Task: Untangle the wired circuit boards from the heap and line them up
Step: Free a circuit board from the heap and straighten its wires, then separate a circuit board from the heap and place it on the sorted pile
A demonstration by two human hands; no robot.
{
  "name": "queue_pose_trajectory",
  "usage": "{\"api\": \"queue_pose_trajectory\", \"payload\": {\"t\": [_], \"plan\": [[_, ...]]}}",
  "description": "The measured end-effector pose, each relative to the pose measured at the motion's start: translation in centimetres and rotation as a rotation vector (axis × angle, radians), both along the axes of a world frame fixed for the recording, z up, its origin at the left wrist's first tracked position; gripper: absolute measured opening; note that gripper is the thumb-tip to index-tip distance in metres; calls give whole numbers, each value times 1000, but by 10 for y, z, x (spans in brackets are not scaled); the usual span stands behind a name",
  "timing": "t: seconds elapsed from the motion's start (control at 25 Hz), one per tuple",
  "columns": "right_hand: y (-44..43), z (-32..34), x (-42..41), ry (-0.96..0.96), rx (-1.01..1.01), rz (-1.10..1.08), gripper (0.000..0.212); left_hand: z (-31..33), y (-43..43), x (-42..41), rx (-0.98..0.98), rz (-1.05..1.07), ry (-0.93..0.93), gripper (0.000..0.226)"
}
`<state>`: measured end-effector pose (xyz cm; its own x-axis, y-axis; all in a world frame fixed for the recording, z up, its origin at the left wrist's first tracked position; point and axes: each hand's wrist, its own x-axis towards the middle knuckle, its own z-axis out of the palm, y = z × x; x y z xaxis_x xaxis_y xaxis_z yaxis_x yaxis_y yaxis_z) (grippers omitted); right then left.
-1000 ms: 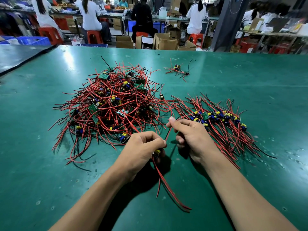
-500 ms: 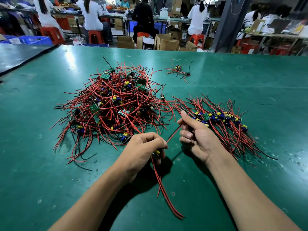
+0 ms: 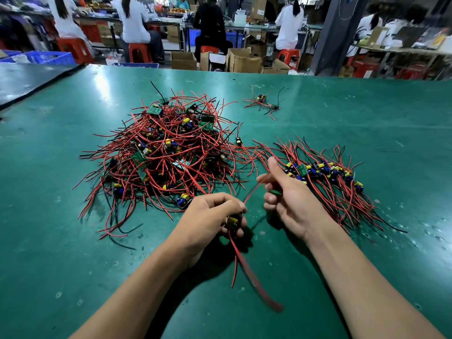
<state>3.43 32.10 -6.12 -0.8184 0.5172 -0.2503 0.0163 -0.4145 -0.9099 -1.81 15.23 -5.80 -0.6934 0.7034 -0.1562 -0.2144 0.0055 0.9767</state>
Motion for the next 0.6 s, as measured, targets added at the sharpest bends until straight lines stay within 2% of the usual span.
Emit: {"api": "queue_pose_trajectory", "payload": {"t": [0.12, 0.2, 0.44, 0.6], "plan": [[-12, -5, 5, -6, 129, 299, 36, -3, 2, -2, 52, 79, -68, 14], [-19, -8, 6, -16, 163, 374, 32, -4, 2, -3, 64, 102, -88, 13], [-17, -3, 0, -38, 167, 162, 13, -3, 0, -3, 26, 39, -45, 23], [-12, 0, -3, 42, 13, -2, 10, -1, -1, -1, -10, -48, 39, 23]]}}
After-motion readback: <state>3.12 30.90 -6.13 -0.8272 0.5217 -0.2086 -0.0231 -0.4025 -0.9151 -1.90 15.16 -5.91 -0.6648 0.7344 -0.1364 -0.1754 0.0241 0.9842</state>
